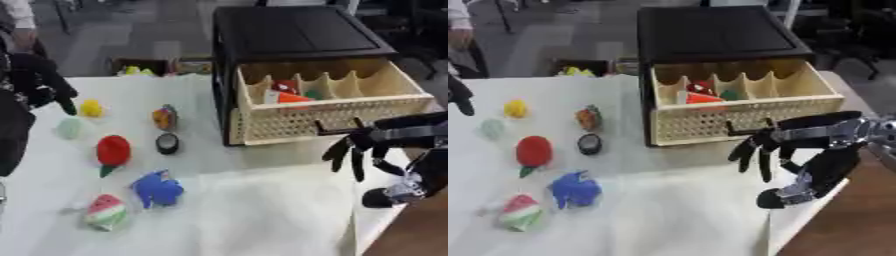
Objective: Pick up objects from table and place into drawer.
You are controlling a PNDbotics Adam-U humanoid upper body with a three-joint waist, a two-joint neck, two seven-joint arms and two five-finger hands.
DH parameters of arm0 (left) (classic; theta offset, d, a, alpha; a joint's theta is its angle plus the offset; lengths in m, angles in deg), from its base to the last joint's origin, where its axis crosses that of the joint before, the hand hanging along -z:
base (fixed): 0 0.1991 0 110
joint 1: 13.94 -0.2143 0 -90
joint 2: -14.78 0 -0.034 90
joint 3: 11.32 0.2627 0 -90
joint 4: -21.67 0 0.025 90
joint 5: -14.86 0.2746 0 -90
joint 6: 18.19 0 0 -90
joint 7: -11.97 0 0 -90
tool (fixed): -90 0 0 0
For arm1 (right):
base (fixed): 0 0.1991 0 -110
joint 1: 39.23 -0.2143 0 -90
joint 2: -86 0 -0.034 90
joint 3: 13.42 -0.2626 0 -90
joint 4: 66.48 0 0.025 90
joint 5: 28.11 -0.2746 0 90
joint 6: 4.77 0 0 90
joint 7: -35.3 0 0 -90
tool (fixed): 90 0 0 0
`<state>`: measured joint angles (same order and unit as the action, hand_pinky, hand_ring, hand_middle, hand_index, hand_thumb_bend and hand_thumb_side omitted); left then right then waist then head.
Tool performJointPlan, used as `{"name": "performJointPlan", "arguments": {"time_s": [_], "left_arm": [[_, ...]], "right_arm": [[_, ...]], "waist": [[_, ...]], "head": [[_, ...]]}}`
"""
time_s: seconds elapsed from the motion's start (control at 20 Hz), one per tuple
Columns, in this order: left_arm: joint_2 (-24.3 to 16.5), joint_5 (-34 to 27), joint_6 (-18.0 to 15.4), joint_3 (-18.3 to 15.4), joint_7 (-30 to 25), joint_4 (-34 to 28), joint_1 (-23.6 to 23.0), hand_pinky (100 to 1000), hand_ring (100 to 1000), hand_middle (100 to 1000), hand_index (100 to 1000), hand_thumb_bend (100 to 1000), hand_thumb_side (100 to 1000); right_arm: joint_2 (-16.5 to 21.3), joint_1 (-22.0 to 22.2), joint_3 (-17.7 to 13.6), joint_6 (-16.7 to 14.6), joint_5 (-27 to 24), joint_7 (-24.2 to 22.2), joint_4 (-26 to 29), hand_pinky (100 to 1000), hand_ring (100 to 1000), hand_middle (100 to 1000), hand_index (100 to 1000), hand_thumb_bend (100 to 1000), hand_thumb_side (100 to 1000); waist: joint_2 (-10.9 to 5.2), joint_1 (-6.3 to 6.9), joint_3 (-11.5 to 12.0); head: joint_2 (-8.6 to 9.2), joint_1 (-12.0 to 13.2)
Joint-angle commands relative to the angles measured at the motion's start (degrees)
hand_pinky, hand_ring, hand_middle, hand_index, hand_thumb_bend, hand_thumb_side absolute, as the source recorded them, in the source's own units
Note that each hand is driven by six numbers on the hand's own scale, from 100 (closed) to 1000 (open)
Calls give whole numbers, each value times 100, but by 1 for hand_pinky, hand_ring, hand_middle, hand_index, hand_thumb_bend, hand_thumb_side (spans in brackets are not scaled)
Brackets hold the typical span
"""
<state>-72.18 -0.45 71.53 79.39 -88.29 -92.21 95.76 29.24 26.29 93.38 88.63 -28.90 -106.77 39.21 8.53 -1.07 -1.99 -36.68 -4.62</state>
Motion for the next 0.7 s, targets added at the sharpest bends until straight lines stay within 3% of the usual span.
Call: {"name": "performJointPlan", "arguments": {"time_s": [0.05,0.7], "left_arm": [[-15,10,11,-23,-8,-72,54,411,522,486,642,100,846],[44,39,8,-43,-30,-72,16,416,524,488,641,100,852]], "right_arm": [[33,-139,50,70,142,10,-109,228,612,762,936,433,548],[-38,-333,161,41,216,10,-320,212,601,755,940,461,555]], "waist": [[-55,1,14],[-16,48,100]], "head": [[55,-26],[-65,-35]]}}
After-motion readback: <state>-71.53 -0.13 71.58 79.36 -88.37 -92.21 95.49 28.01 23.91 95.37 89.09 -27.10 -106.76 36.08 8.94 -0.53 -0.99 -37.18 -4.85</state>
